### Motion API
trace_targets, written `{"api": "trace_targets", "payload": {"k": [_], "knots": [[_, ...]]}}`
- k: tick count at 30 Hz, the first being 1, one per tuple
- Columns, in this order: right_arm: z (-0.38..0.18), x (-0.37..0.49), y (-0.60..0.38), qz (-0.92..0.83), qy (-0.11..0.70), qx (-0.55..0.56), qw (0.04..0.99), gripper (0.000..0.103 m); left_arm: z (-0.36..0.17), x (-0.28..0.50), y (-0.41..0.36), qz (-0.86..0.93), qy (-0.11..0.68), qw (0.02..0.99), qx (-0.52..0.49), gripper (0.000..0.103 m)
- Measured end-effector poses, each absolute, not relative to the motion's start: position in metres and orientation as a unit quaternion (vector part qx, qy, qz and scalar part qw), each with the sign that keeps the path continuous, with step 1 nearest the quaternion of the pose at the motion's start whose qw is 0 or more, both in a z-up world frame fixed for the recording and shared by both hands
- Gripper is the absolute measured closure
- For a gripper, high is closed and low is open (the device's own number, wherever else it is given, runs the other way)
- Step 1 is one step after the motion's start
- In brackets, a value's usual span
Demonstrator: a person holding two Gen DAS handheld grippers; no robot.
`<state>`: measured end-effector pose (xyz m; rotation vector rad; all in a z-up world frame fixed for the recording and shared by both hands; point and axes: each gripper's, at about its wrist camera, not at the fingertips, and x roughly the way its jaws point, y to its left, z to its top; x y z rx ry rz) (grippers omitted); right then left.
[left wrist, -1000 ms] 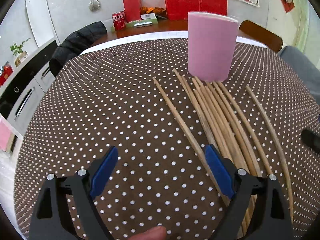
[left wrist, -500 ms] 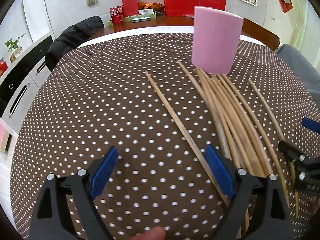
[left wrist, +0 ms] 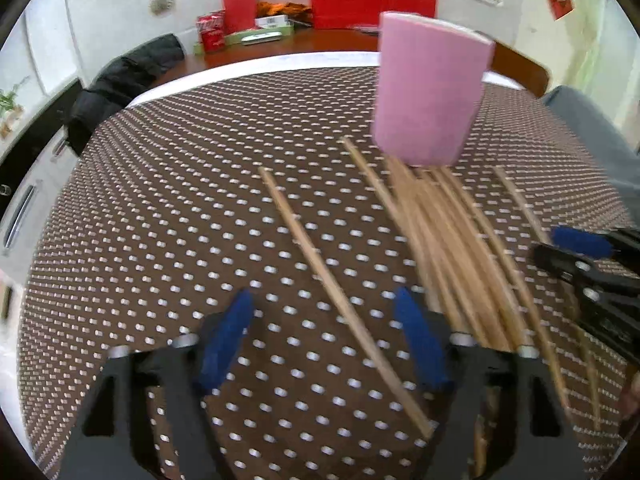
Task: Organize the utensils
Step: 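Lower the right tool onto one chopstick and close it while the left tool grasps another, then lift the held chopsticks upright with both tools and carry them above the pink cup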
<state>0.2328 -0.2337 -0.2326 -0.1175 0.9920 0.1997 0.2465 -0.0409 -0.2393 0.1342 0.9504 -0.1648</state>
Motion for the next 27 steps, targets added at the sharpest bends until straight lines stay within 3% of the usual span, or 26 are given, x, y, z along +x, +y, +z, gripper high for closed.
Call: {"api": "trace_targets", "payload": {"k": [1,3,6,15,27], "knots": [[-0.232,0.234,-0.232,0.099,0.475,-0.059,0.872,0.087,-0.237,0.243,-0.044,-0.092,0.454,0.883,0.072,0.054],[-0.233,0.226,-0.231,0.107,0.476,-0.054,0.871,0.095,-0.235,0.239,-0.046,-0.106,0.454,0.881,0.074,0.087],[-0.234,0.218,-0.238,0.119,0.475,-0.026,0.872,0.097,-0.234,0.231,-0.044,-0.117,0.457,0.879,0.064,0.096],[-0.211,0.195,-0.258,0.146,0.427,0.048,0.891,0.097,-0.218,0.219,-0.019,-0.1,0.422,0.901,0.018,0.098],[-0.125,0.185,-0.285,0.2,0.26,0.155,0.932,0.097,-0.138,0.212,-0.014,-0.141,0.265,0.952,-0.06,0.098]]}}
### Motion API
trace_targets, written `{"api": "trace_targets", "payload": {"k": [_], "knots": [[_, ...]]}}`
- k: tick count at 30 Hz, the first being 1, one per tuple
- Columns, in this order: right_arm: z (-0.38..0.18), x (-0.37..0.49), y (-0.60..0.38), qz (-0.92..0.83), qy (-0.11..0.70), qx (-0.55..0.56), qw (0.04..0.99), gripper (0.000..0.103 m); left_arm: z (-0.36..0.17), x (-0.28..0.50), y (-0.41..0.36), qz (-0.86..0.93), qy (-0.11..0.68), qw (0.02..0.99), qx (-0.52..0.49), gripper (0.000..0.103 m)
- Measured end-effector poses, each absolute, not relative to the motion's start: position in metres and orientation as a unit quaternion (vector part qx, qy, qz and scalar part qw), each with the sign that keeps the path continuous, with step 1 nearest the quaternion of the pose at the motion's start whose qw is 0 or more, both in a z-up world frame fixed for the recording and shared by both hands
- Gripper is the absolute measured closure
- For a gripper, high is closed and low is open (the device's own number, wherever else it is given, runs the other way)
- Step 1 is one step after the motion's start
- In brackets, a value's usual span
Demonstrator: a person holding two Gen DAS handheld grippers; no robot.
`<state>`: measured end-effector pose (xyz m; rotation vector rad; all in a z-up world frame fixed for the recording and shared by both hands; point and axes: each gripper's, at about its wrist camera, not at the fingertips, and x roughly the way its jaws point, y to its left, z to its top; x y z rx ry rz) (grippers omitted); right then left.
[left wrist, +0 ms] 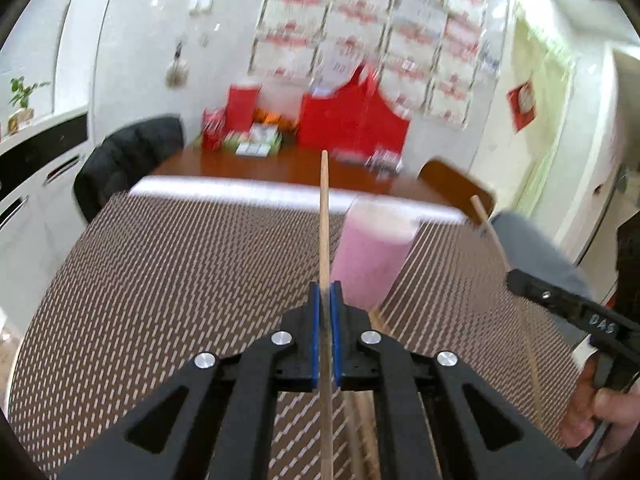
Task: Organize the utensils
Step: 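Lift the held chopsticks upright with both tools and carry them above the pink cup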
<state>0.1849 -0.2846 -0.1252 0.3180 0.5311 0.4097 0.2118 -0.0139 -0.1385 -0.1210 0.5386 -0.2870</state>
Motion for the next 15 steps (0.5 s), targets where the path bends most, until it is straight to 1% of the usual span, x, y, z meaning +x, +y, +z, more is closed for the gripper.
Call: {"api": "trace_targets", "payload": {"k": [3,7,12,15], "knots": [[-0.097,0.198,-0.283,0.195,0.211,0.162,0.944,0.096,-0.111,0.219,-0.022,-0.16,0.209,0.963,-0.065,0.098],[-0.065,0.236,-0.279,0.18,0.156,0.163,0.957,0.096,-0.076,0.245,-0.03,-0.201,0.148,0.963,-0.101,0.098],[-0.049,0.283,-0.272,0.167,0.119,0.168,0.964,0.096,-0.052,0.275,-0.045,-0.238,0.097,0.957,-0.136,0.098],[-0.045,0.309,-0.27,0.16,0.105,0.178,0.965,0.096,-0.05,0.302,-0.057,-0.247,0.076,0.956,-0.138,0.098]]}}
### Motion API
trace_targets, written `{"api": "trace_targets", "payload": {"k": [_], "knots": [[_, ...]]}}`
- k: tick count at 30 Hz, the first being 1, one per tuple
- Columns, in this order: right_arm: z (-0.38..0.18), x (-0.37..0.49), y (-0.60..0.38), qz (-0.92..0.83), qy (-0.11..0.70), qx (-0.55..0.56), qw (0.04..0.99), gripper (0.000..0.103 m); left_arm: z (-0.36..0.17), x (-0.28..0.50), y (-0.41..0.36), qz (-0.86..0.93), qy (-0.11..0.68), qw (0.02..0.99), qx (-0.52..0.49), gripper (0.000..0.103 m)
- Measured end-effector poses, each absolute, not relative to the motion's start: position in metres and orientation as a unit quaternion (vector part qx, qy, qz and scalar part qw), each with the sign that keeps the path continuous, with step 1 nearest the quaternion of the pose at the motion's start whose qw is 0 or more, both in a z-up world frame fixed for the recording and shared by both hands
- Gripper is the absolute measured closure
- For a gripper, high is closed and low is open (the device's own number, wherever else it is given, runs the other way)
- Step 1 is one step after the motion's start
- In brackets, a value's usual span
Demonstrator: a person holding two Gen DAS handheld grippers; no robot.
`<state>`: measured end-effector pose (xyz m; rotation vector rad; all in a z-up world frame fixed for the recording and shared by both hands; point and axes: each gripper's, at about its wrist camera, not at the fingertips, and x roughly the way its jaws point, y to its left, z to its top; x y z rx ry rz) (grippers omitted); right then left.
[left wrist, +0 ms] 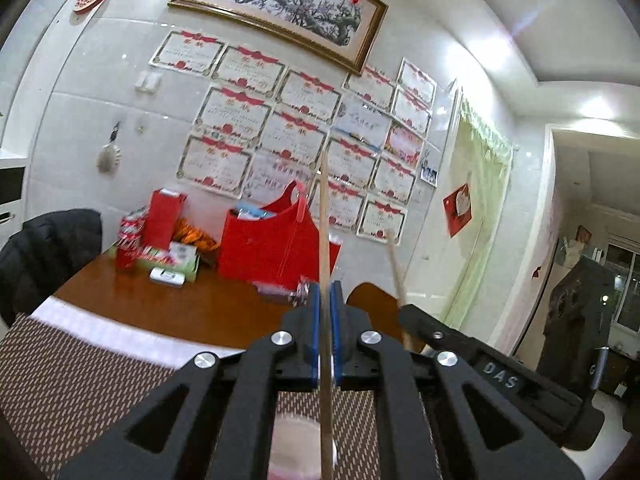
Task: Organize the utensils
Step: 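Lift the held chopsticks upright with both tools and carry them above the pink cup, then lower the chopsticks into the pink cup and open both tools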
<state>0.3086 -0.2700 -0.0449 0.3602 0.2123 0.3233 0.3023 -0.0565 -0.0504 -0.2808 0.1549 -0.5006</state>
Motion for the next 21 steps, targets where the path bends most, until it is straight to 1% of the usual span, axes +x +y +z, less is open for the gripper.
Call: {"api": "trace_targets", "payload": {"k": [4,10,15,21], "knots": [[-0.052,0.34,-0.267,0.15,0.1,0.191,0.965,0.096,-0.059,0.338,-0.067,-0.255,0.068,0.953,-0.147,0.098],[-0.074,0.366,-0.264,0.145,0.105,0.198,0.964,0.096,-0.088,0.377,-0.071,-0.244,0.082,0.953,-0.159,0.098],[-0.084,0.375,-0.269,0.143,0.099,0.211,0.962,0.096,-0.111,0.387,-0.075,-0.235,0.091,0.957,-0.147,0.098],[-0.094,0.381,-0.263,0.141,0.103,0.207,0.963,0.096,-0.125,0.387,-0.078,-0.231,0.096,0.958,-0.137,0.098]]}}
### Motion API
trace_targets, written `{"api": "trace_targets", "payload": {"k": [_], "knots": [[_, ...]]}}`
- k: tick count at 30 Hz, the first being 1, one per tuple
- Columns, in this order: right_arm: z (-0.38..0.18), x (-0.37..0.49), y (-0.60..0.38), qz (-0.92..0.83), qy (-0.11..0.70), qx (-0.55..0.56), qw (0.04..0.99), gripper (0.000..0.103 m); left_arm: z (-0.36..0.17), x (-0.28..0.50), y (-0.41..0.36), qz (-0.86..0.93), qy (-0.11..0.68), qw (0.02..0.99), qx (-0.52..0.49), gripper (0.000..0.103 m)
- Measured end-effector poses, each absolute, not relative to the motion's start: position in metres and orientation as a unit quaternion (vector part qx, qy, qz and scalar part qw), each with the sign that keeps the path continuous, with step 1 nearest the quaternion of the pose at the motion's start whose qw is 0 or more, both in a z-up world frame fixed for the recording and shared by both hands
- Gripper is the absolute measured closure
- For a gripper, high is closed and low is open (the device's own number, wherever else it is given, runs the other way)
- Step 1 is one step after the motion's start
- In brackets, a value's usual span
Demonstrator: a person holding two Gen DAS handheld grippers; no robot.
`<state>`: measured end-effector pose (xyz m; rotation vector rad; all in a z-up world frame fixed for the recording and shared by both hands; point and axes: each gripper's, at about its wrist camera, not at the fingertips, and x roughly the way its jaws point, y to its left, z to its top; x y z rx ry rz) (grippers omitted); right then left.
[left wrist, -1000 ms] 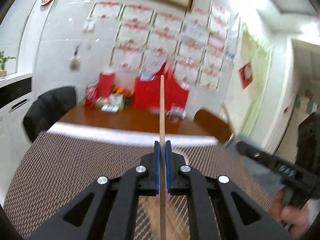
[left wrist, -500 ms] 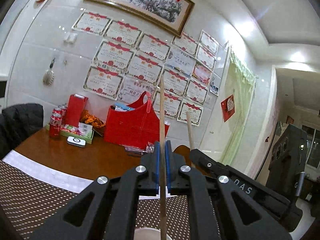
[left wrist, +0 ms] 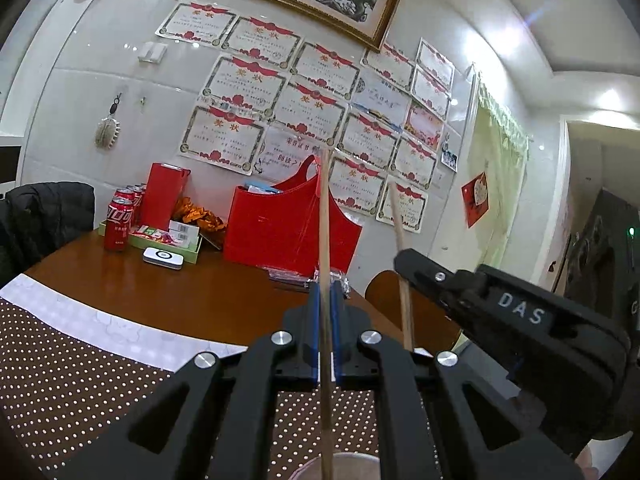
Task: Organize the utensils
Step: 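Lower the chopsticks into the pink cup and open both tools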
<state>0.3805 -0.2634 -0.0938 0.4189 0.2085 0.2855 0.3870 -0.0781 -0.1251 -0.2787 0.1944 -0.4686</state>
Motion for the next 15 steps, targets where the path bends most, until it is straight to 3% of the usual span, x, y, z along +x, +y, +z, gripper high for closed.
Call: {"api": "trace_targets", "payload": {"k": [7,9,10,11,12,15], "knots": [[-0.102,0.378,-0.261,0.142,0.129,0.197,0.961,0.095,-0.138,0.385,-0.076,-0.221,0.113,0.96,-0.129,0.097],[-0.103,0.371,-0.265,0.139,0.135,0.199,0.961,0.079,-0.137,0.381,-0.074,-0.22,0.114,0.961,-0.127,0.093],[-0.103,0.366,-0.268,0.136,0.136,0.204,0.96,0.04,-0.135,0.378,-0.073,-0.219,0.114,0.961,-0.124,0.086],[-0.103,0.359,-0.272,0.131,0.128,0.211,0.96,0.017,-0.134,0.375,-0.072,-0.215,0.114,0.962,-0.123,0.066],[-0.102,0.352,-0.275,0.129,0.123,0.212,0.961,0.017,-0.132,0.371,-0.07,-0.211,0.112,0.963,-0.123,0.054],[-0.095,0.337,-0.283,0.128,0.123,0.219,0.959,0.015,-0.123,0.359,-0.066,-0.207,0.11,0.965,-0.121,0.034]]}}
